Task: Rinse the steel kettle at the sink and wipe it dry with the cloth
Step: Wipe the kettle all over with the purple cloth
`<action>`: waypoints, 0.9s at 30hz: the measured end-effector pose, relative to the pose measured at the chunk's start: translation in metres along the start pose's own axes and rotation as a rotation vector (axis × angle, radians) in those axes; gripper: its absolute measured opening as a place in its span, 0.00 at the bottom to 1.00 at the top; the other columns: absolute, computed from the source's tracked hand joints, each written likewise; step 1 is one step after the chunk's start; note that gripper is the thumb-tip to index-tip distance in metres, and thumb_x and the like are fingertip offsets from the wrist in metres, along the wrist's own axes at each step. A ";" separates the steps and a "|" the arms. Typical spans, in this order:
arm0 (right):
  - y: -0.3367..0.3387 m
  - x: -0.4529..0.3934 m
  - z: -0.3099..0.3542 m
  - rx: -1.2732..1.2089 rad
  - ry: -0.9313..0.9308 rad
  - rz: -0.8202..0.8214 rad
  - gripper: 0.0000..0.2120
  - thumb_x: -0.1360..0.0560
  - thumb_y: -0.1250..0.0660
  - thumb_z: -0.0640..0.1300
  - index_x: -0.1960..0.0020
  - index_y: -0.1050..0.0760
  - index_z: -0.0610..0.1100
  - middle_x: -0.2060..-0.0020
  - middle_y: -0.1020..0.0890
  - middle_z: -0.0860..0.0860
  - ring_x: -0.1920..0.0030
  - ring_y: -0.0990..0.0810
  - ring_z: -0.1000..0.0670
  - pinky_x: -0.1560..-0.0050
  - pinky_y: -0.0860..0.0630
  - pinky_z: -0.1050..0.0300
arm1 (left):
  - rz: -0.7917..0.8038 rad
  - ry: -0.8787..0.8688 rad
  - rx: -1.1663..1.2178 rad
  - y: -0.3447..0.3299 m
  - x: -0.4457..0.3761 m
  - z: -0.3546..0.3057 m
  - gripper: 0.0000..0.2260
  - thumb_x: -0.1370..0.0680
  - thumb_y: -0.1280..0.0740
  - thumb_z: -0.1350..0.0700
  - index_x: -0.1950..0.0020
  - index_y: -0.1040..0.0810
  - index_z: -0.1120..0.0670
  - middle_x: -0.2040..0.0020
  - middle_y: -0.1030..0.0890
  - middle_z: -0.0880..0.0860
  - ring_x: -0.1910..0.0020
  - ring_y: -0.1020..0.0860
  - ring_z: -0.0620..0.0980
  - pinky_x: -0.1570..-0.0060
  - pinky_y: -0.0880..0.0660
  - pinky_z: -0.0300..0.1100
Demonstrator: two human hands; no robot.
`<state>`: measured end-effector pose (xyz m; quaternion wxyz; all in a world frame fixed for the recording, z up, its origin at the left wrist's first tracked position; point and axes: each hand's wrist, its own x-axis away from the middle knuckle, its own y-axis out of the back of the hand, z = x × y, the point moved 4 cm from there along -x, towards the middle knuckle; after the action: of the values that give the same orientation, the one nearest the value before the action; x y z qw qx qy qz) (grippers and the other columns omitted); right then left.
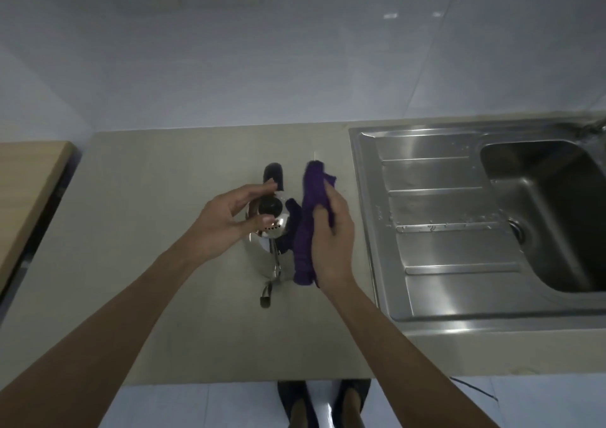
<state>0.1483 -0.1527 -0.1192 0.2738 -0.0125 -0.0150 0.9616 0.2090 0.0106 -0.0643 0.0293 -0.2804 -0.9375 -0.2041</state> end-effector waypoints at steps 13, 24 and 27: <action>0.015 -0.003 0.004 0.167 0.127 0.078 0.24 0.22 0.45 0.35 0.31 0.32 0.55 0.39 0.25 0.51 0.48 0.22 0.55 0.49 0.23 0.63 | -0.344 0.091 -0.323 -0.008 0.017 0.002 0.35 0.35 0.29 0.33 0.32 0.28 0.46 0.39 0.28 0.39 0.36 0.32 0.41 0.37 0.35 0.40; 0.022 -0.009 -0.047 0.487 -0.175 0.306 0.16 0.22 0.45 0.32 0.36 0.29 0.41 0.45 0.21 0.42 0.47 0.22 0.45 0.43 0.23 0.48 | -0.170 0.124 -0.358 0.020 0.006 0.007 0.37 0.40 0.30 0.32 0.33 0.25 0.41 0.40 0.22 0.42 0.38 0.27 0.44 0.34 0.33 0.43; 0.018 -0.008 0.005 0.400 0.250 0.081 0.18 0.24 0.43 0.35 0.37 0.26 0.45 0.41 0.22 0.46 0.45 0.22 0.49 0.43 0.23 0.55 | -0.050 0.141 -0.354 0.030 -0.001 0.010 0.33 0.40 0.27 0.34 0.35 0.25 0.35 0.38 0.22 0.38 0.33 0.28 0.42 0.29 0.36 0.46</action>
<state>0.1455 -0.1722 -0.1146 0.2319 -0.0776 0.2105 0.9465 0.2267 0.0367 -0.0628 0.0398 -0.2429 -0.8892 -0.3857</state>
